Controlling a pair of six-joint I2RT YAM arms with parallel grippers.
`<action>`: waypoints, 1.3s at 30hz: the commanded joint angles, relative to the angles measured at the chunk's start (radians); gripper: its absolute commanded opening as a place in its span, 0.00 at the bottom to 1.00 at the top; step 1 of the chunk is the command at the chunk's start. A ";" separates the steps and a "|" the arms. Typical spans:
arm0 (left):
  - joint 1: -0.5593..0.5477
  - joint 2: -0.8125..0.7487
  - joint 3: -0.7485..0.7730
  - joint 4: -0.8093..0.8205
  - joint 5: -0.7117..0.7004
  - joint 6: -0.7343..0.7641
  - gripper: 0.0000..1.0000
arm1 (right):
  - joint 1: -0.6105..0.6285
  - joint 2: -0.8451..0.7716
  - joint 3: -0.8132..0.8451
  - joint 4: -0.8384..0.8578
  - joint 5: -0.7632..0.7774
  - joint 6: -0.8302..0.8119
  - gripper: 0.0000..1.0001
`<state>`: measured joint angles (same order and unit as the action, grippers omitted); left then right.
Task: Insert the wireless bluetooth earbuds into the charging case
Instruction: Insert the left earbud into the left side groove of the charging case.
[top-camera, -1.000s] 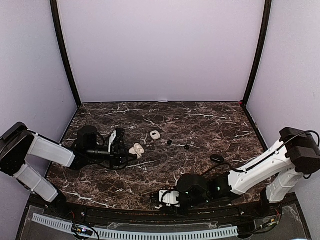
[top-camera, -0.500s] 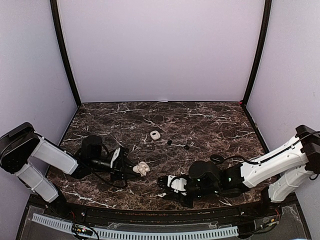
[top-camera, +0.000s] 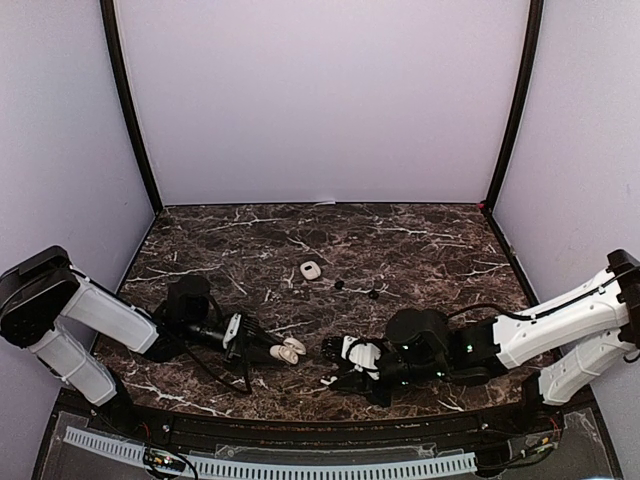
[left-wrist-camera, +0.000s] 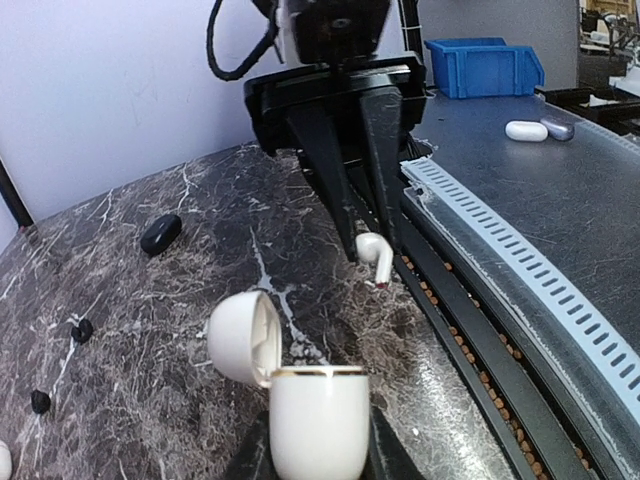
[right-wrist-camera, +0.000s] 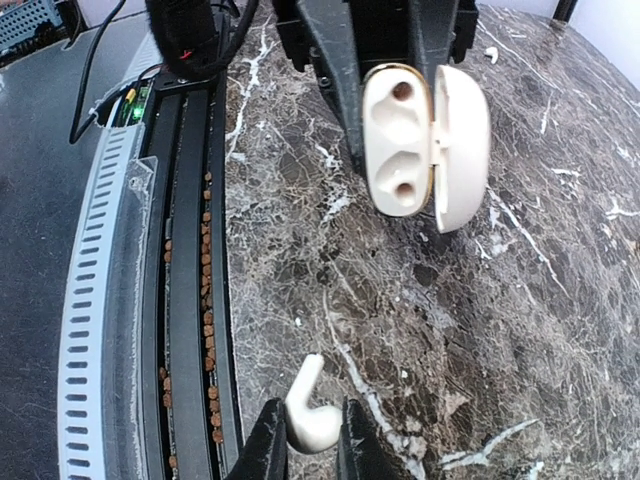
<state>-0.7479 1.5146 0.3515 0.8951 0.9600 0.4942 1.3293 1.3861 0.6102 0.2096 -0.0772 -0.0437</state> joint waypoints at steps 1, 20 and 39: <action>-0.030 -0.024 -0.010 0.057 -0.014 0.104 0.04 | -0.025 -0.021 0.074 -0.061 0.003 0.074 0.08; -0.074 0.092 0.051 0.259 -0.106 0.145 0.03 | -0.095 -0.032 0.164 -0.134 -0.079 0.381 0.04; -0.164 0.205 0.108 0.324 -0.413 0.133 0.03 | -0.239 0.016 0.088 0.071 -0.324 0.723 0.03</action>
<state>-0.8940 1.7107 0.4438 1.1572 0.6281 0.6426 1.0992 1.3903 0.7025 0.2150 -0.3729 0.6365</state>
